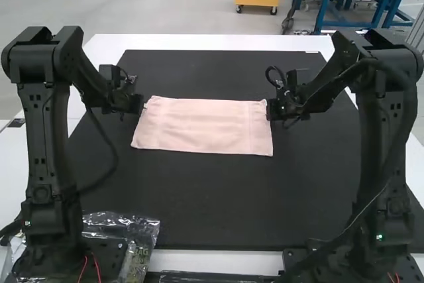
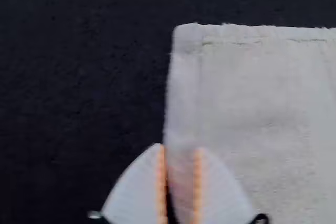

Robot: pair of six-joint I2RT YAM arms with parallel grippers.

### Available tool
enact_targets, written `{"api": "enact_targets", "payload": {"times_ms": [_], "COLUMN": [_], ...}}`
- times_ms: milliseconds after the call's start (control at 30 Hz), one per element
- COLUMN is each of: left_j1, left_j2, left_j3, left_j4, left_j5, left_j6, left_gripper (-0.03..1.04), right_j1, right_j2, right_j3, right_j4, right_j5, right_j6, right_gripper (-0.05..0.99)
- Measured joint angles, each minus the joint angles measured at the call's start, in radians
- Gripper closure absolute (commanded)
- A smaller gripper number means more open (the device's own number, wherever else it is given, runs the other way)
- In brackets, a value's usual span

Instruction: Fold the towel.

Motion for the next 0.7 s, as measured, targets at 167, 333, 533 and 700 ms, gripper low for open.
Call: {"api": "enact_targets", "payload": {"times_ms": [167,333,533,700], "left_j1": [-0.006,-0.006,-0.010,-0.007], "left_j2": [-0.001,-0.010,-0.052,-0.134], "left_j3": [0.004,0.015,0.028,0.031], "left_j4": [-0.003,-0.032,-0.130,-0.229], "left_j5": [0.014,0.014,0.050,0.085], "left_j6": [0.008,0.006,0.005,0.010], "left_gripper": [0.99,0.99,0.99,0.99], "right_j1": [-0.006,-0.021,-0.023,-0.023], "right_j2": [0.000,-0.008,-0.082,-0.153], "right_j3": [0.004,0.029,0.032,0.027], "right_j4": [-0.005,-0.045,-0.088,-0.134], "right_j5": [-0.019,-0.041,-0.050,-0.064], "right_j6": [-0.002,0.004,0.010,0.011], "right_gripper": [0.96,0.96,0.96,0.96]}}
